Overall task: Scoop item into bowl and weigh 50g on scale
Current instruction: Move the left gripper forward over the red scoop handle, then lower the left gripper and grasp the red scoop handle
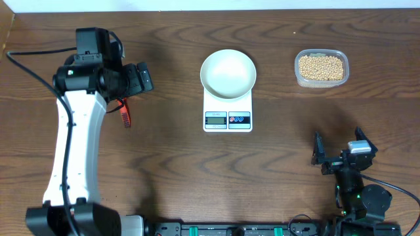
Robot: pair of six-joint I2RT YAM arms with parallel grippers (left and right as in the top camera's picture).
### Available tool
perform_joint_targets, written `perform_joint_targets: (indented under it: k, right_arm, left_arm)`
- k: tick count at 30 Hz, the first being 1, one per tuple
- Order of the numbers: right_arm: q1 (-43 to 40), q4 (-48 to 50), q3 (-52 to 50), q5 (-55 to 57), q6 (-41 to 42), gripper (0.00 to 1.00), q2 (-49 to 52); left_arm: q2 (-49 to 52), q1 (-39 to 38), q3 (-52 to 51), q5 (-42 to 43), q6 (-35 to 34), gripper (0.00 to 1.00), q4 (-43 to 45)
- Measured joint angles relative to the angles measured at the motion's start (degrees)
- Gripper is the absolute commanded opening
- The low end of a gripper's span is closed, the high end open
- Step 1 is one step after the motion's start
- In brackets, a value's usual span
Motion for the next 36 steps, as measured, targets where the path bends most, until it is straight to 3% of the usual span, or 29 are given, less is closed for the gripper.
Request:
perform_joint_targets:
  k: [10, 31, 36]
  right_arm:
    - [0.00, 0.00, 0.00, 0.00, 0.00, 0.99, 0.00]
    - [0.00, 0.00, 0.00, 0.00, 0.00, 0.99, 0.00]
    - [0.00, 0.00, 0.00, 0.00, 0.00, 0.99, 0.00]
  left_arm:
    - [8.22, 6.47, 0.00, 0.04, 0.09, 0.98, 0.24]
    - [9.38, 16.85, 0.00, 0.13, 0.68, 1.00, 2.12]
    - [11.56, 18.51, 0.00, 0.20, 0.59, 0.96, 2.69]
